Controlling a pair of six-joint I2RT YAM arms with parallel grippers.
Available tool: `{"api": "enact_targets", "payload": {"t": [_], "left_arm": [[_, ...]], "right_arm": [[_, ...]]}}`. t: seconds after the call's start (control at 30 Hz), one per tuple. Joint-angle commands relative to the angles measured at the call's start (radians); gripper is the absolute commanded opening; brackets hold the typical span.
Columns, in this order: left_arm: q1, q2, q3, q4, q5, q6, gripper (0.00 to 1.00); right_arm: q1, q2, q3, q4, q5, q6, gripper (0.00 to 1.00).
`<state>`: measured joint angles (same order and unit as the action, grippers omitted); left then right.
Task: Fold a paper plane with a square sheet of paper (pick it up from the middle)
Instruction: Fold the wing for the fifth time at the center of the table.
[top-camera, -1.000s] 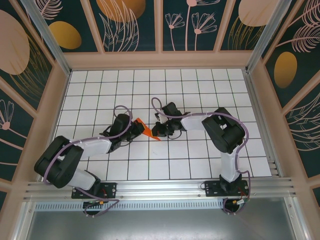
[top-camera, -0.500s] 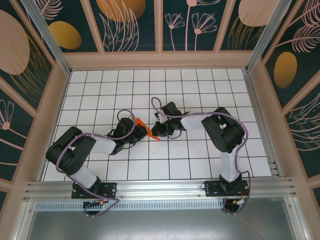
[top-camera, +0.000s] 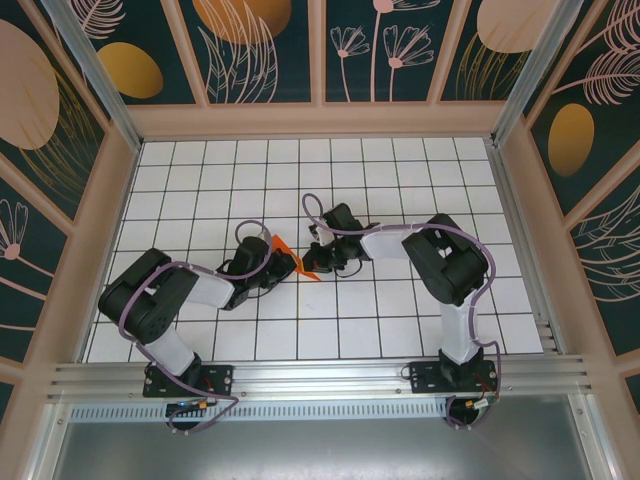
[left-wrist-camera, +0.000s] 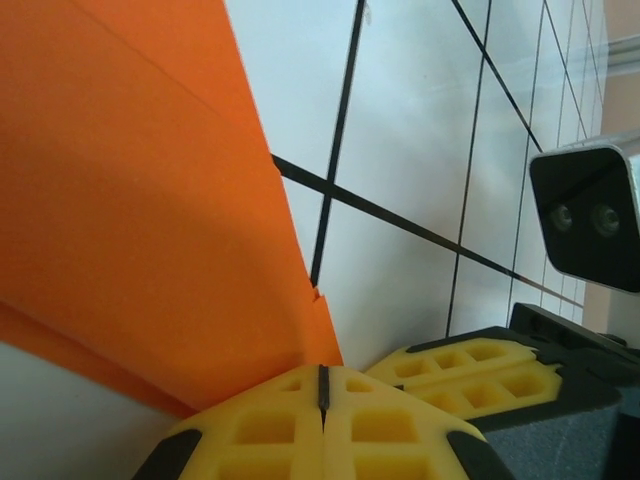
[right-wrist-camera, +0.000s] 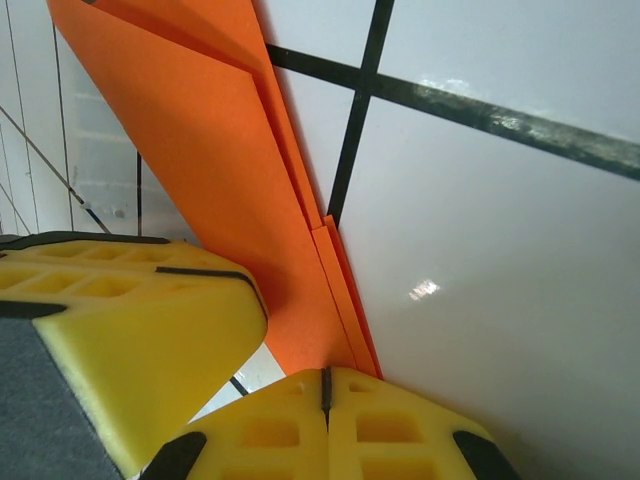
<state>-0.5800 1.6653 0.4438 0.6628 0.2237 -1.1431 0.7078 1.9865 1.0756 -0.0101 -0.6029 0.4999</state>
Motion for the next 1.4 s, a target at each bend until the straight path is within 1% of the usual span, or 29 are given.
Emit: {"api": "enact_targets", "payload": {"t": [0.0,0.13,0.27,0.4,0.7,0.9,1.17,1.37], "left_arm": [[-0.005,0.001,0.006,-0.089,-0.064,-0.014,0.01],[-0.004,-0.008,0.052,-0.279,-0.176,-0.010,0.00],[0.004,-0.019,0.074,-0.356,-0.227,-0.007,0.00],[0.035,-0.034,0.057,-0.359,-0.230,-0.001,0.00],[0.145,-0.062,0.050,-0.370,-0.225,0.057,0.00],[0.195,-0.058,0.088,-0.405,-0.254,0.109,0.00],[0.261,-0.058,0.079,-0.403,-0.280,0.170,0.00],[0.318,-0.066,0.071,-0.390,-0.254,0.219,0.00]], "right_arm": [[0.009,0.078,-0.045,-0.096,0.138,-0.017,0.04],[0.009,0.079,-0.073,-0.140,0.167,-0.034,0.04],[0.006,0.072,-0.100,-0.149,0.172,-0.037,0.04],[0.004,0.072,-0.110,-0.151,0.172,-0.037,0.04],[0.002,0.083,-0.132,-0.152,0.178,-0.043,0.04],[0.002,0.086,-0.135,-0.148,0.175,-0.045,0.04],[0.002,0.086,-0.140,-0.145,0.173,-0.046,0.04],[0.002,0.083,-0.140,-0.140,0.172,-0.047,0.04]]}}
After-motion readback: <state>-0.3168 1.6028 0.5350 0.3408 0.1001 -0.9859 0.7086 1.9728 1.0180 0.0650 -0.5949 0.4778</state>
